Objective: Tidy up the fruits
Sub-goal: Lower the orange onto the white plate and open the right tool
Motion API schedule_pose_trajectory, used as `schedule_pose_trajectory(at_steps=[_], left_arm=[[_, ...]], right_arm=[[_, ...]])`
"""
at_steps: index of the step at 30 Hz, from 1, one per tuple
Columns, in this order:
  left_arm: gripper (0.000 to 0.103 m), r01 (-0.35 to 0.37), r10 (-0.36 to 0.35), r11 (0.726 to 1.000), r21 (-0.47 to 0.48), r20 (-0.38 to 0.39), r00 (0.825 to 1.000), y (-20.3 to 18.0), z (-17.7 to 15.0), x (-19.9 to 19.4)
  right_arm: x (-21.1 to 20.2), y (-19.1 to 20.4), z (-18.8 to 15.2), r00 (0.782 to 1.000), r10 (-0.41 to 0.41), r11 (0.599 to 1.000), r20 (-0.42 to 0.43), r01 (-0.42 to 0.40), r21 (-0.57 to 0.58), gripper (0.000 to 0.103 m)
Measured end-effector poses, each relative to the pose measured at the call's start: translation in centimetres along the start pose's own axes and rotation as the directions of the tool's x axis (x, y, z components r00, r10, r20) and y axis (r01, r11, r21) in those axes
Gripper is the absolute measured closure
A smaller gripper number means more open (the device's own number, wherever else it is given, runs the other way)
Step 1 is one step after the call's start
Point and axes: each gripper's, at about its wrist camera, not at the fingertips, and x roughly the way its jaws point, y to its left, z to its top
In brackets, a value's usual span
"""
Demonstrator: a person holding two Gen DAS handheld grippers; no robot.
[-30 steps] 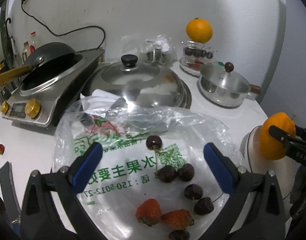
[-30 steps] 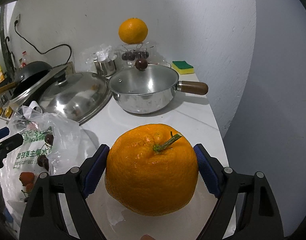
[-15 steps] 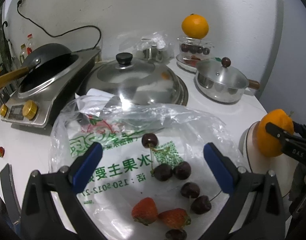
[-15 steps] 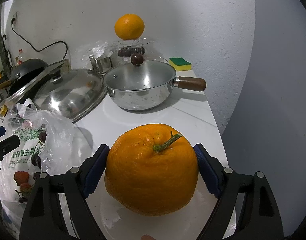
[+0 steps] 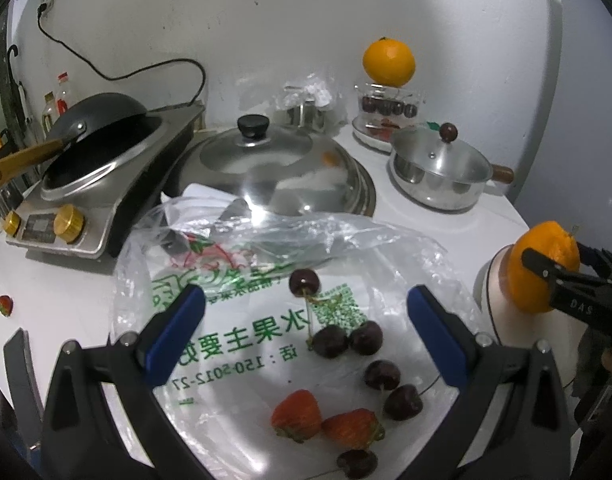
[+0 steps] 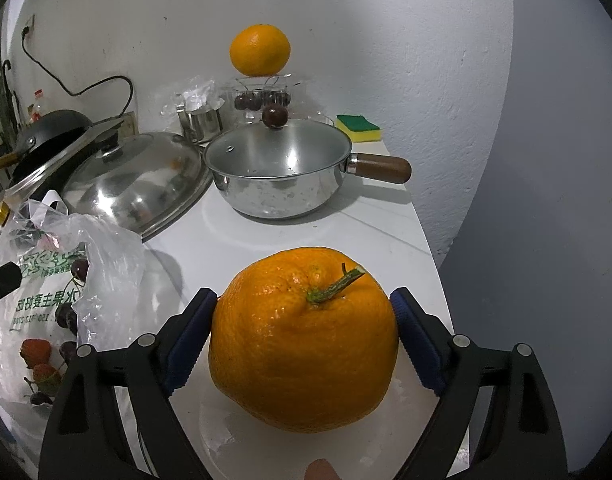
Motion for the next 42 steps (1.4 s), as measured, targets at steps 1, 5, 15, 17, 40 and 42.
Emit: schedule_pose_trajectory(at_steps=[1, 5, 15, 17, 40, 42], left_arm=[[0.001, 0.002, -0.002, 1.000, -0.002, 0.001, 1.000, 0.1, 0.0, -0.1], [0.001, -0.006, 0.006, 1.000, 0.010, 0.013, 1.000, -0.1, -0.1, -0.5], [0.001, -0.003, 0.002, 1.000, 0.010, 0.050, 0.999, 0.0, -0.1, -2.1], [0.001, -0.002, 0.002, 1.000, 0.006, 0.056, 0.998, 0.1, -0.1, -2.4], [0.001, 0.009, -0.007, 1.000, -0.018, 0.128, 0.992, 2.5, -0.7, -6.3], [0.001, 0.014, -0.011, 1.000, -0.020, 0.134, 0.991, 2.7, -0.8, -6.7]], right_arm=[[0.0, 0.1, 0.0, 1.000, -0.002, 1.000, 0.001, 0.002, -0.005, 0.013], [0.0, 0.3, 0.0, 1.000, -0.004, 1.000, 0.001, 0.004, -0.021, 0.013], [-1.6, 0.2, 0.4, 0.999, -0.020, 1.000, 0.041, 0.021, -0.006, 0.013], [-1.8, 0.4, 0.4, 0.999, -0.023, 1.000, 0.041, 0.024, -0.009, 0.013], [-7.0, 2.4, 0.6, 0.992, -0.043, 0.999, 0.117, 0.044, -0.009, 0.013], [-7.3, 2.6, 0.6, 0.992, -0.044, 0.999, 0.119, 0.045, -0.010, 0.013]])
